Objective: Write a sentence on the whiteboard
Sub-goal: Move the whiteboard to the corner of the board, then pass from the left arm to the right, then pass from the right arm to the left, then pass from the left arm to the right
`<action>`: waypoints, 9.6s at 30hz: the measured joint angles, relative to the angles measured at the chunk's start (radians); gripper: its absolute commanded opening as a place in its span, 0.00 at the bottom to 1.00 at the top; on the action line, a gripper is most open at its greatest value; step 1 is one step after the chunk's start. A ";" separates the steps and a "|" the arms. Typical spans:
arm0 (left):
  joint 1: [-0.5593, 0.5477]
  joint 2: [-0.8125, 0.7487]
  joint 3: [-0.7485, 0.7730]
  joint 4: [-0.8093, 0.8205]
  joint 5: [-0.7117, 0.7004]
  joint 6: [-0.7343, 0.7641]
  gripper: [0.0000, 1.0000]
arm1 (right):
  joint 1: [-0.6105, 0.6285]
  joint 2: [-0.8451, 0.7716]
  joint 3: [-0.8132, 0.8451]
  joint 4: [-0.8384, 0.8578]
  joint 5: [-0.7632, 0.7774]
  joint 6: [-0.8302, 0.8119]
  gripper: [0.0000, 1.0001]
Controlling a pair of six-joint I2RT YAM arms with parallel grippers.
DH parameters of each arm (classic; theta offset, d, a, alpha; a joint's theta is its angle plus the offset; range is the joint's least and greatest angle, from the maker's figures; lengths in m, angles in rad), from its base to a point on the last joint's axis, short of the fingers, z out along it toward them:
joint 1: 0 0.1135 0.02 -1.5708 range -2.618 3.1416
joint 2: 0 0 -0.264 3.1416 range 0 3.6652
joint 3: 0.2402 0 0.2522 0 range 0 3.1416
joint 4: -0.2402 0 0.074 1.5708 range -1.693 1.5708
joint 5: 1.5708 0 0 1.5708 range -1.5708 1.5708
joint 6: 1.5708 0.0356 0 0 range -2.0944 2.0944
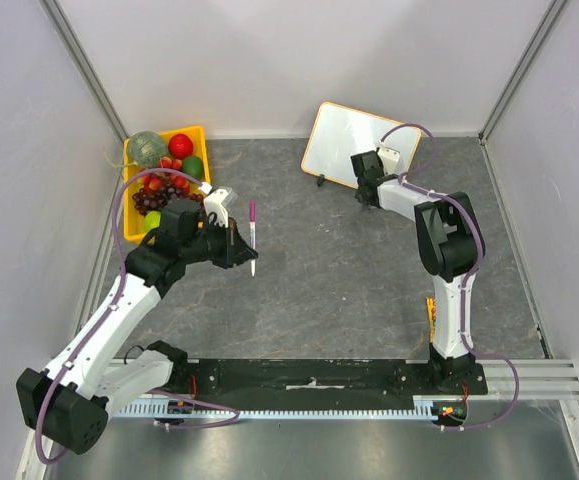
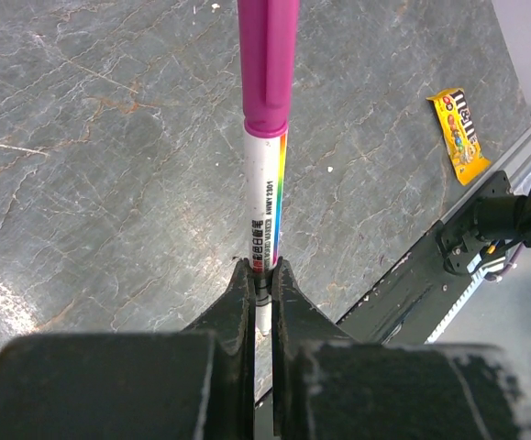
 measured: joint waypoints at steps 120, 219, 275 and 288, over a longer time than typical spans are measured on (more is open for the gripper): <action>0.052 0.055 -0.014 0.027 0.086 0.000 0.02 | 0.514 -0.622 -0.771 0.026 -0.076 0.049 0.57; 0.055 -0.013 -0.104 0.324 0.548 -0.060 0.18 | 0.442 -0.932 -0.789 0.993 -0.694 0.216 0.00; 0.027 -0.050 -0.147 0.438 0.680 -0.087 0.02 | 0.288 -0.797 -0.559 0.672 -1.383 0.040 0.42; 0.023 -0.036 -0.151 0.435 0.674 -0.088 0.02 | 0.288 -0.802 -0.559 0.666 -1.412 0.068 0.00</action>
